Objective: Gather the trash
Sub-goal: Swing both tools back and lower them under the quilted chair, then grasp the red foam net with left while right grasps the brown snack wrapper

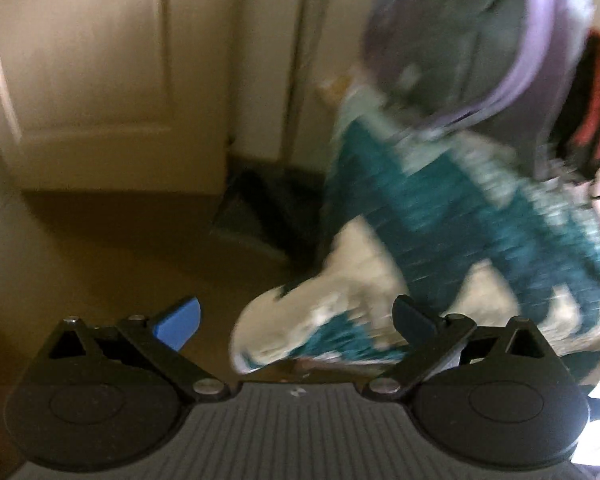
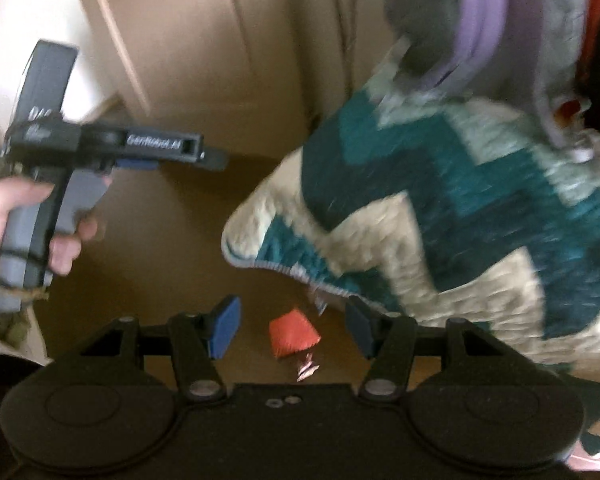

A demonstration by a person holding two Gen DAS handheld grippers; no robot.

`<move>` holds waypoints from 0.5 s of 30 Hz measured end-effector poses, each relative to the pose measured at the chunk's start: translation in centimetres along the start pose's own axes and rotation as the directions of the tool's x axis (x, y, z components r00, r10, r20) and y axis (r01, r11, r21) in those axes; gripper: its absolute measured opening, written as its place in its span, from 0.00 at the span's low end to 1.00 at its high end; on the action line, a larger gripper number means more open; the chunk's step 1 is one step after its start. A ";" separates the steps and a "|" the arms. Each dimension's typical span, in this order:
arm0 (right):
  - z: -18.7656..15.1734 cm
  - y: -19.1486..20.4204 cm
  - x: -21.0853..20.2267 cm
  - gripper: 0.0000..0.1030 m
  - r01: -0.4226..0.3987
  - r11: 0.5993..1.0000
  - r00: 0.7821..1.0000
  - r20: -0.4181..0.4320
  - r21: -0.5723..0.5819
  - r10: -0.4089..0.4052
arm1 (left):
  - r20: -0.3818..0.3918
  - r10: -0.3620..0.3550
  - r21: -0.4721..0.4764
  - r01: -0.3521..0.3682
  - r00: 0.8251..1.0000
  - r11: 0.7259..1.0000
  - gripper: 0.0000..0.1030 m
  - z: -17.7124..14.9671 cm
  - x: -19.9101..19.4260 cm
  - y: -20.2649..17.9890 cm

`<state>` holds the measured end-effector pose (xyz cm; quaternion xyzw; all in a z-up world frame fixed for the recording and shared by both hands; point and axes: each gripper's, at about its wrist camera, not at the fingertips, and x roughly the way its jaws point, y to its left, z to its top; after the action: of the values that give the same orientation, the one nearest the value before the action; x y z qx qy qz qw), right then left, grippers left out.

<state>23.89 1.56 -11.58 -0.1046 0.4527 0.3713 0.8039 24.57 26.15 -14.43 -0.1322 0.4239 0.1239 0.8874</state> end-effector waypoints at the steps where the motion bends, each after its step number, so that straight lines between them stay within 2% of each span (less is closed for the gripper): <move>1: -0.2 0.1 1.5 0.56 -0.010 1.000 1.000 -0.019 -0.009 0.010 | -0.015 0.006 0.001 -0.006 1.000 1.000 1.00 -0.6 1.4 0.8; 6: -1.5 0.4 9.6 0.56 -0.066 0.996 0.990 -0.129 -0.065 0.057 | -0.056 0.013 0.022 -0.012 0.998 1.000 1.00 -3.6 7.1 3.5; 9: -2.4 0.6 14.0 0.56 -0.091 0.989 0.980 -0.188 -0.117 0.068 | -0.107 0.006 0.029 -0.003 0.994 1.000 1.00 -5.9 10.7 4.5; 15: -4.9 0.5 22.2 0.56 -0.106 0.970 0.948 -0.315 -0.217 0.034 | -0.221 0.016 0.111 0.008 0.975 0.994 1.00 -11.5 17.7 4.3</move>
<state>27.35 10.59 -32.15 -0.2379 0.5302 0.4289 0.6916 25.68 28.19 -35.83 -0.0948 0.5264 0.0865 0.8405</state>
